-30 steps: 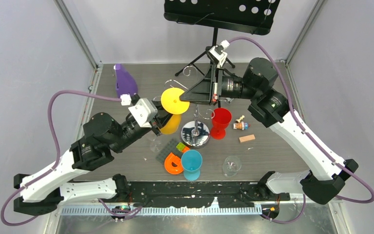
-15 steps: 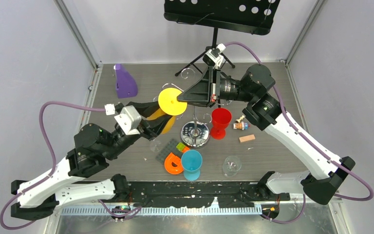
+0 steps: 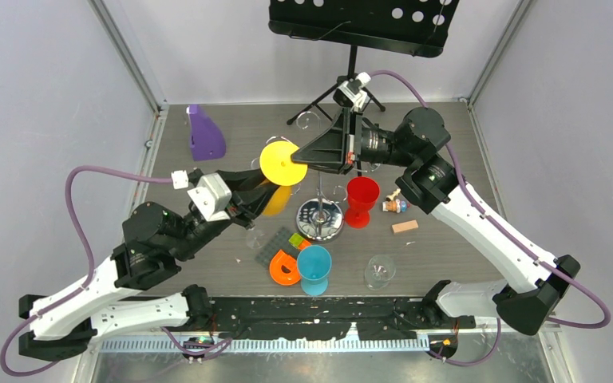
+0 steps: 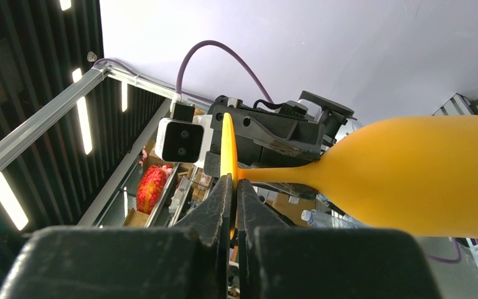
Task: Place the wine glass upside down on the wine glass rack
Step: Turn the wine glass upside down at the wine rack.
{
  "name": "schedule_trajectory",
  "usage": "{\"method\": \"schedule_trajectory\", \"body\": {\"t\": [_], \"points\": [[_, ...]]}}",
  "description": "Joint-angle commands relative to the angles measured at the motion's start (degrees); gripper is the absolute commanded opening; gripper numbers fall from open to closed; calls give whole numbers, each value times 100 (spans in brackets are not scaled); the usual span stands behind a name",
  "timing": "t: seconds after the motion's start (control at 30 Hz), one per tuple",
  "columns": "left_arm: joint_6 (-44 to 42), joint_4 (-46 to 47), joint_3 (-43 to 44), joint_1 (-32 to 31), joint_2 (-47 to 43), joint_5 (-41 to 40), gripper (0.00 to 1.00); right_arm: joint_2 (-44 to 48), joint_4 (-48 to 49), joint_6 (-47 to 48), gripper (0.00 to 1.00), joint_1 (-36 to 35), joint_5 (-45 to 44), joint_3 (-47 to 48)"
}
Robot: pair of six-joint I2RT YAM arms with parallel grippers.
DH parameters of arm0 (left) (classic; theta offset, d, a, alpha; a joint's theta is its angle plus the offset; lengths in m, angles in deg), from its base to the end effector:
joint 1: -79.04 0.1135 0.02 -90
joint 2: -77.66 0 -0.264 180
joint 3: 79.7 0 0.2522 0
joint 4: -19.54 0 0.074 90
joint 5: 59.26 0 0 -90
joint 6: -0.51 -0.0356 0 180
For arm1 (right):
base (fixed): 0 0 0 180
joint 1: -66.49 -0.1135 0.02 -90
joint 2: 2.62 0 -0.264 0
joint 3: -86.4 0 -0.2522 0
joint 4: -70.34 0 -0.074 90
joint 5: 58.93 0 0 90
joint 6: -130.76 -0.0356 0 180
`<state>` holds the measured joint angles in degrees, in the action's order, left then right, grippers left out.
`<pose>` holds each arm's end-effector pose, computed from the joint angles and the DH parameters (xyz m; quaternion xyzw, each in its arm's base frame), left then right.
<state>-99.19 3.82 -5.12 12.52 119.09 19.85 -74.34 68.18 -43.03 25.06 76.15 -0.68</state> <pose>0.0608 -0.1231 0.4587 0.3034 0.5108 -0.3324 0.7325 0.1828 0.1949 0.4877 -0.0974 0.6126 0.7702 0.1485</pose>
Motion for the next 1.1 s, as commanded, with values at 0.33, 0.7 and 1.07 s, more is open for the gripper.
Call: {"method": "schedule_trajectory", "body": {"t": [0.33, 0.7, 1.07], "points": [[-85, -97, 156, 7, 257, 143, 29, 234, 948, -344, 5, 5, 6, 49], [-89, 19, 176, 0, 330, 279, 29, 247, 1052, -384, 5, -1, 23, -81], [-76, 10, 181, 5, 405, 354, 5, 244, 1123, -420, 5, 4, 50, -110]]}}
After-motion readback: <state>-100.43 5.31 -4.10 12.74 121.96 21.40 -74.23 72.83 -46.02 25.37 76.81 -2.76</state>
